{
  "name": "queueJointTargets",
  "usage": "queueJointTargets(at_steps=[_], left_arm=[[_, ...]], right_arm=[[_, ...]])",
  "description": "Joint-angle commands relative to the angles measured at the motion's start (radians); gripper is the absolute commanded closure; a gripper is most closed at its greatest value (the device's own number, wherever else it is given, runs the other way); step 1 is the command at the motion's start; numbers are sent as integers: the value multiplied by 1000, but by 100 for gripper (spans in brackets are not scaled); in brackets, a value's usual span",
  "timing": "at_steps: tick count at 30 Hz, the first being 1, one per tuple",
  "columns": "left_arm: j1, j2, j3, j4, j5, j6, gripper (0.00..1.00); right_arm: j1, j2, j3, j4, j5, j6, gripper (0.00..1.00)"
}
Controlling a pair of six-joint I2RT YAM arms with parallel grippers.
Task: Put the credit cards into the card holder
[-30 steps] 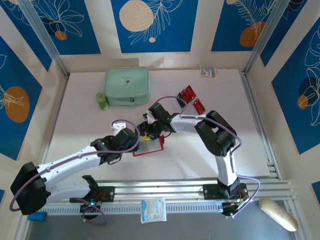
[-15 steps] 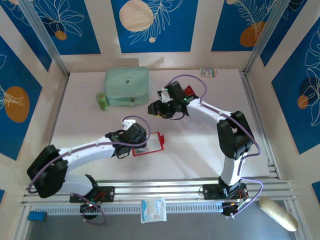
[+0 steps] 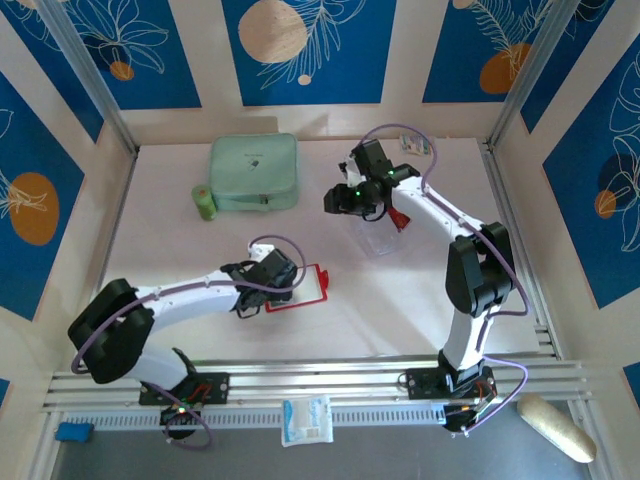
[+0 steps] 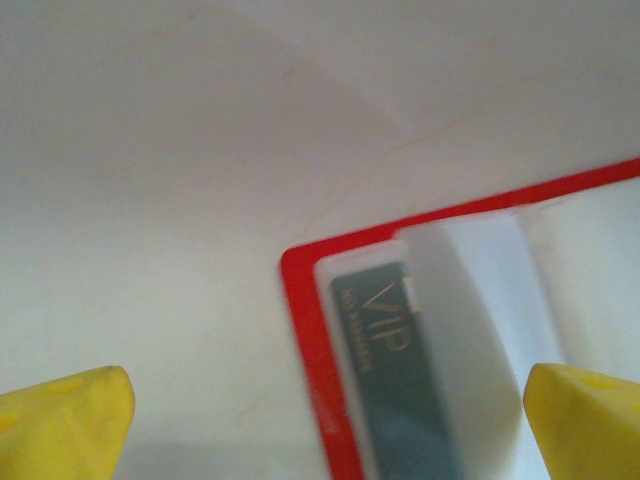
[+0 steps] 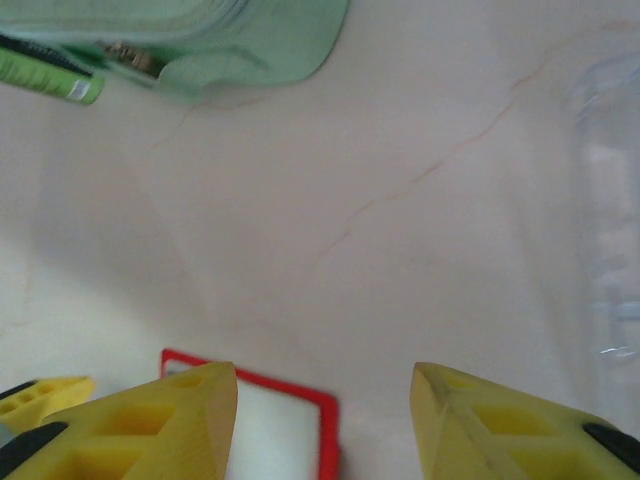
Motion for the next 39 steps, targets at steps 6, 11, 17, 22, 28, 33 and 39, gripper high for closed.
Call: queueJointTargets(at_steps=[6,11,17,22,28,33,39], left_arm=[[17,-55,-55,-56,-43,-38,0],[21,-55,-59,-57,-44,-40,0],[22,-49,-73,-54,-37,-52,0],[25,-49,-82,-55,-35,-58,0],[25,-50,-89,-52,-31,-63,0],[26,-50,-91,-51,-29,-65,0],[27,-51,-91,-49,-29,-65,0]], right_arm=[[-24,117,157,-192,246,-150,51],[-22,190,256,-247,344,-197,52],[-23,262,343,-282,442,-232,55],[-22,314,394,-296,484,-249,56],[-18,367,437,-310,531,-269,58],[-10,393,456,-312,578,-295,59],[-5,405,459,-315,562,-301,64]])
